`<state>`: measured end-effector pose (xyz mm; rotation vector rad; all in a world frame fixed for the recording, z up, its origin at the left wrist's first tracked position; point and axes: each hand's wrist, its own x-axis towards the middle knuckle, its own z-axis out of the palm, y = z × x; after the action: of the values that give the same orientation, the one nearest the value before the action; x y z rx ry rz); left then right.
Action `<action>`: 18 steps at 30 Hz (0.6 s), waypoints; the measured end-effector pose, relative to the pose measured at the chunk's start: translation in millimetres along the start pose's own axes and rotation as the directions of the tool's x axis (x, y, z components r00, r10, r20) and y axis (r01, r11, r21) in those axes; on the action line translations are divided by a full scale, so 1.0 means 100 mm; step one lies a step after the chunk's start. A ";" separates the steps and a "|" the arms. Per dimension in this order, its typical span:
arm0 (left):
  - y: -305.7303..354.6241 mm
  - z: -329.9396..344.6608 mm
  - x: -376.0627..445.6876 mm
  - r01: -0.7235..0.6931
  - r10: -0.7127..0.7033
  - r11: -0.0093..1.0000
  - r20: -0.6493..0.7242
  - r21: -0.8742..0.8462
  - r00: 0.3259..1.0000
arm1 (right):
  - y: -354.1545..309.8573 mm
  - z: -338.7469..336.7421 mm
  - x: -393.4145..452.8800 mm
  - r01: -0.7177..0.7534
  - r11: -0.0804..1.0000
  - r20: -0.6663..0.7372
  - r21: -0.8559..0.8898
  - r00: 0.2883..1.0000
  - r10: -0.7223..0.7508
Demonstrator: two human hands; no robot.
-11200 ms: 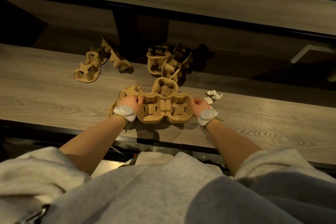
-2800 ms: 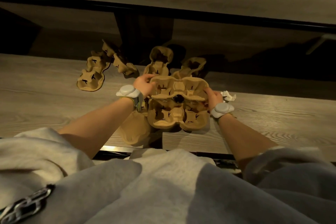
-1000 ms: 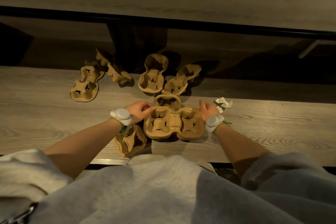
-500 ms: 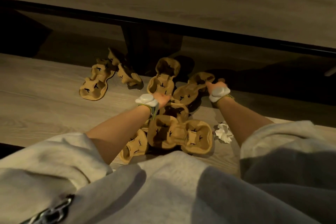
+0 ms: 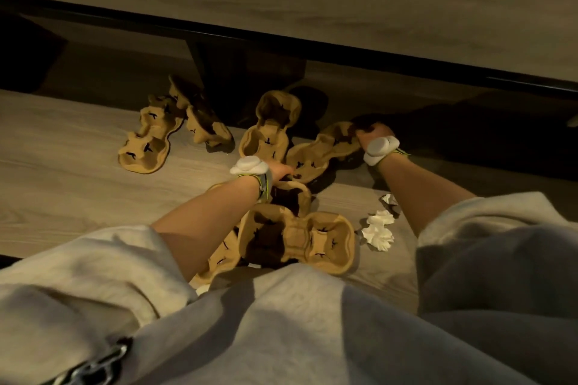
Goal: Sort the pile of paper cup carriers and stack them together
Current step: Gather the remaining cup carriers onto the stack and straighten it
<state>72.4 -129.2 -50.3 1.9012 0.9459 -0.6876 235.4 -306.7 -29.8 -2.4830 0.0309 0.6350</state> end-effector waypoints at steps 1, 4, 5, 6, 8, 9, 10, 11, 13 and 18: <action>0.01 -0.02 0.00 -0.005 0.006 0.997 0.003 -0.079 1.000 | 0.02 -0.04 -0.02 -0.025 1.000 -0.002 -0.006 1.000 0.025; 0.00 -0.04 0.04 -0.004 0.004 0.969 -0.001 -0.247 1.000 | 0.11 -0.12 -0.05 -0.047 0.999 -0.048 0.022 0.998 0.048; 0.02 -0.04 0.01 -0.015 0.021 0.960 0.020 -0.279 1.000 | 0.14 -0.15 -0.08 -0.066 0.997 -0.058 0.034 0.996 0.067; 0.05 -0.06 0.00 -0.028 0.038 0.956 0.028 -0.291 0.999 | 0.15 -0.17 -0.10 -0.064 0.997 -0.075 0.047 0.995 0.067; 0.11 -0.10 -0.09 -0.059 0.059 0.954 -0.008 -0.294 0.998 | 0.20 -0.19 -0.15 -0.062 0.994 -0.069 0.088 0.995 0.069; 0.14 -0.14 -0.13 -0.090 0.083 0.954 -0.036 -0.287 0.996 | 0.22 -0.21 -0.20 -0.060 0.989 -0.060 0.133 0.996 0.068; 0.15 -0.18 -0.17 -0.110 0.100 0.956 -0.051 -0.270 0.994 | 0.25 -0.22 -0.23 -0.046 0.983 -0.062 0.178 0.996 0.058; 0.15 -0.21 -0.18 -0.133 0.119 0.953 -0.065 -0.274 0.991 | 0.26 -0.22 -0.27 -0.049 0.976 -0.057 0.214 0.996 0.063; 0.13 -0.28 -0.21 -0.176 0.158 0.944 -0.086 -0.280 0.984 | 0.30 -0.19 -0.39 -0.057 0.948 -0.067 0.312 0.994 0.082; 0.02 -0.44 -0.34 -0.233 0.203 0.937 -0.137 -0.262 0.970 | 0.30 -0.02 -0.69 0.028 0.856 -0.086 0.516 0.996 0.019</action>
<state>59.2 -102.8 -3.4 1.7708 0.8326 -0.3054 170.5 -340.7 -13.0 -1.9814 0.2033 0.4407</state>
